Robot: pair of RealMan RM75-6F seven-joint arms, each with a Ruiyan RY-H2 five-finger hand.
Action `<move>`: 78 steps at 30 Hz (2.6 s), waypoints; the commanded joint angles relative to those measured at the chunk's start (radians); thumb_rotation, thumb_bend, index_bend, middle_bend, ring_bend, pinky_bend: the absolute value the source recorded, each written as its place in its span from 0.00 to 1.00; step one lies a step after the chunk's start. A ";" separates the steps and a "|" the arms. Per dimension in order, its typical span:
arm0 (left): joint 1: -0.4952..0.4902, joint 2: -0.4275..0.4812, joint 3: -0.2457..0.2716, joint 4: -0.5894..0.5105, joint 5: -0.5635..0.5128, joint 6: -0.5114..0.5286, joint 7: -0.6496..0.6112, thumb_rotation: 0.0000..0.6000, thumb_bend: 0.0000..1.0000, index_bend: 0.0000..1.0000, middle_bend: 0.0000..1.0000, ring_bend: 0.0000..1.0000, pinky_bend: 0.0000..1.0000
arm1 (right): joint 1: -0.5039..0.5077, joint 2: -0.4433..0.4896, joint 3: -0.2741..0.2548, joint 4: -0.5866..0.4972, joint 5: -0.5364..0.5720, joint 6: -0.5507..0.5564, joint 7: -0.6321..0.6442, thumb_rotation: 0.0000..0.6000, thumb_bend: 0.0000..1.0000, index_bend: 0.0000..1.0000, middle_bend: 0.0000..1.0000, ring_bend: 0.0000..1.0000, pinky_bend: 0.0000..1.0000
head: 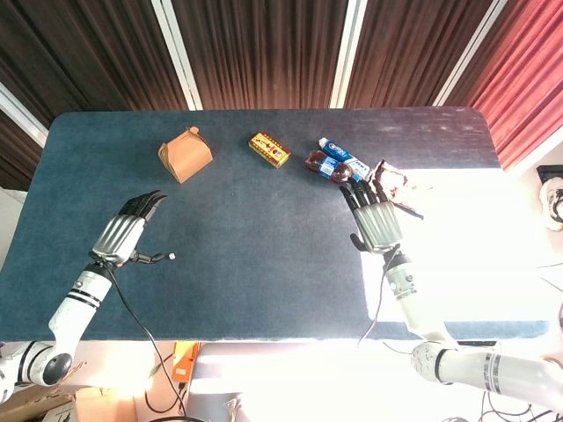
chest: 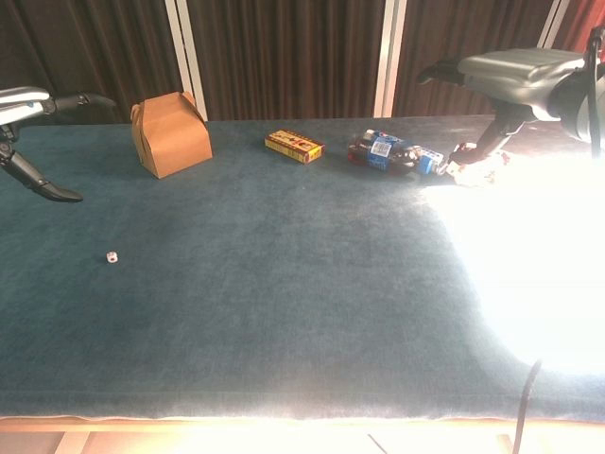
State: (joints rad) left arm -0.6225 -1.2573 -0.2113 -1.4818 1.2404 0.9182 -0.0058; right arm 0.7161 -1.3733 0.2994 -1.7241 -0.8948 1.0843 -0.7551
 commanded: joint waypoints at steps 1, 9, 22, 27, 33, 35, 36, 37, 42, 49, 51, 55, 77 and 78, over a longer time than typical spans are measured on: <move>0.001 0.002 0.004 -0.005 -0.001 0.009 0.005 1.00 0.12 0.01 0.00 0.00 0.10 | 0.005 0.003 -0.007 -0.001 0.005 0.004 0.007 1.00 0.23 0.00 0.00 0.00 0.00; 0.060 0.057 0.047 -0.067 0.023 0.085 0.025 1.00 0.16 0.01 0.00 0.00 0.11 | -0.039 0.060 -0.073 -0.056 -0.086 0.046 0.071 1.00 0.23 0.00 0.00 0.00 0.00; 0.248 -0.007 0.238 0.024 0.264 0.282 -0.148 0.80 0.23 0.23 0.00 0.00 0.12 | -0.358 0.237 -0.354 -0.049 -0.497 0.266 0.445 1.00 0.23 0.00 0.00 0.00 0.00; 0.233 -0.110 0.232 0.143 0.274 0.264 -0.119 0.38 0.39 0.24 0.00 0.00 0.11 | -0.396 0.214 -0.362 0.025 -0.503 0.273 0.483 1.00 0.23 0.00 0.00 0.00 0.00; 0.210 -0.184 0.205 0.196 0.239 0.223 -0.067 0.26 0.47 0.24 0.00 0.00 0.11 | -0.399 0.215 -0.336 0.028 -0.499 0.255 0.485 1.00 0.23 0.00 0.00 0.00 0.00; 0.203 -0.198 0.198 0.204 0.225 0.210 -0.042 0.21 0.48 0.24 0.00 0.00 0.11 | -0.398 0.218 -0.328 0.018 -0.492 0.248 0.471 1.00 0.23 0.00 0.00 0.00 0.00; 0.200 -0.209 0.190 0.210 0.212 0.203 -0.031 0.18 0.49 0.24 0.00 0.00 0.11 | -0.396 0.219 -0.323 0.012 -0.490 0.245 0.465 1.00 0.23 0.00 0.00 0.00 0.00; 0.197 -0.217 0.186 0.215 0.203 0.195 -0.026 0.18 0.49 0.24 0.00 0.00 0.11 | -0.396 0.220 -0.319 0.009 -0.489 0.242 0.460 1.00 0.23 0.00 0.00 0.00 0.00; 0.174 -0.261 0.151 0.249 0.154 0.159 -0.002 0.18 0.50 0.26 0.00 0.00 0.11 | -0.394 0.220 -0.308 -0.006 -0.487 0.226 0.428 1.00 0.23 0.00 0.00 0.00 0.00; 0.149 -0.296 0.129 0.303 0.114 0.111 0.002 0.23 0.50 0.26 0.00 0.00 0.11 | -0.394 0.223 -0.292 -0.016 -0.468 0.206 0.411 1.00 0.23 0.00 0.00 0.00 0.00; 0.143 -0.303 0.125 0.319 0.093 0.086 0.015 0.25 0.50 0.27 0.00 0.00 0.11 | -0.394 0.224 -0.288 -0.016 -0.466 0.203 0.410 1.00 0.23 0.00 0.00 0.00 0.00; 0.134 -0.323 0.125 0.360 0.067 0.052 0.029 0.27 0.50 0.28 0.00 0.00 0.11 | -0.398 0.224 -0.285 -0.016 -0.463 0.200 0.396 1.00 0.23 0.00 0.00 0.00 0.00; 0.121 -0.347 0.132 0.379 0.078 0.046 0.025 0.40 0.50 0.28 0.00 0.00 0.11 | -0.398 0.207 -0.261 -0.020 -0.411 0.165 0.335 1.00 0.23 0.00 0.00 0.00 0.00; 0.121 -0.346 0.133 0.377 0.076 0.044 0.028 0.40 0.50 0.28 0.00 0.00 0.11 | -0.398 0.207 -0.261 -0.019 -0.410 0.164 0.334 1.00 0.23 0.00 0.00 0.00 0.00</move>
State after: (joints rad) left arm -0.5017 -1.6036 -0.0790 -1.1043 1.3171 0.9629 0.0209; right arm 0.3179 -1.1663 0.0381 -1.7436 -1.3048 1.2480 -0.4208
